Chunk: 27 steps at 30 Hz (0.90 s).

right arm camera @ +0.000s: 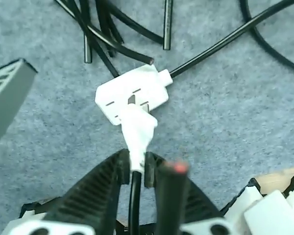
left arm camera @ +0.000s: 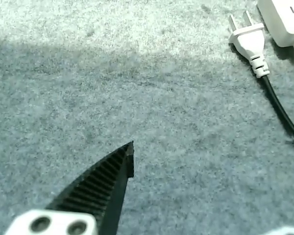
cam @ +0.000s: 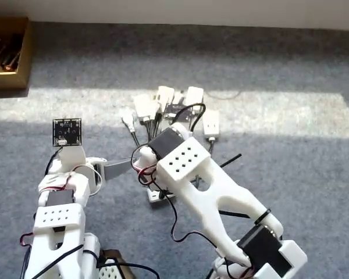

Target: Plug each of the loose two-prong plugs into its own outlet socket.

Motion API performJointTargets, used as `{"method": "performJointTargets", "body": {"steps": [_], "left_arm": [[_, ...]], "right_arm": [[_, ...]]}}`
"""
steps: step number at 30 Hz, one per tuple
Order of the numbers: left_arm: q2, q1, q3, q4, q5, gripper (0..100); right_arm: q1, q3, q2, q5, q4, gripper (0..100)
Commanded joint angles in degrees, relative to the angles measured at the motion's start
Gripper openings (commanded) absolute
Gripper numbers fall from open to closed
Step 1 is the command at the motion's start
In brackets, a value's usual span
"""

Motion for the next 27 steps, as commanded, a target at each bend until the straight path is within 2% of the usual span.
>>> {"method": "performJointTargets", "body": {"steps": [1,10,17,27], "left_arm": [[-0.4,0.75,-0.31,-1.14,0.35,56],[-0.31,1.63,-0.4,-1.14,0.35,56],[-0.31,1.63,-0.31,-1.14,0.35,56],[-0.31,1.63,-0.22,-1.14,0.35,56]], "right_arm": [[-0.57,-2.68,-0.66,0.97,0.57,0.5],[-0.66,-2.51,-0.57,1.23,0.48,0.5],[-4.88,1.71,-0.48,1.23,-2.77,0.5],[3.74,3.91,-0.48,1.23,-4.0,0.5]]}}
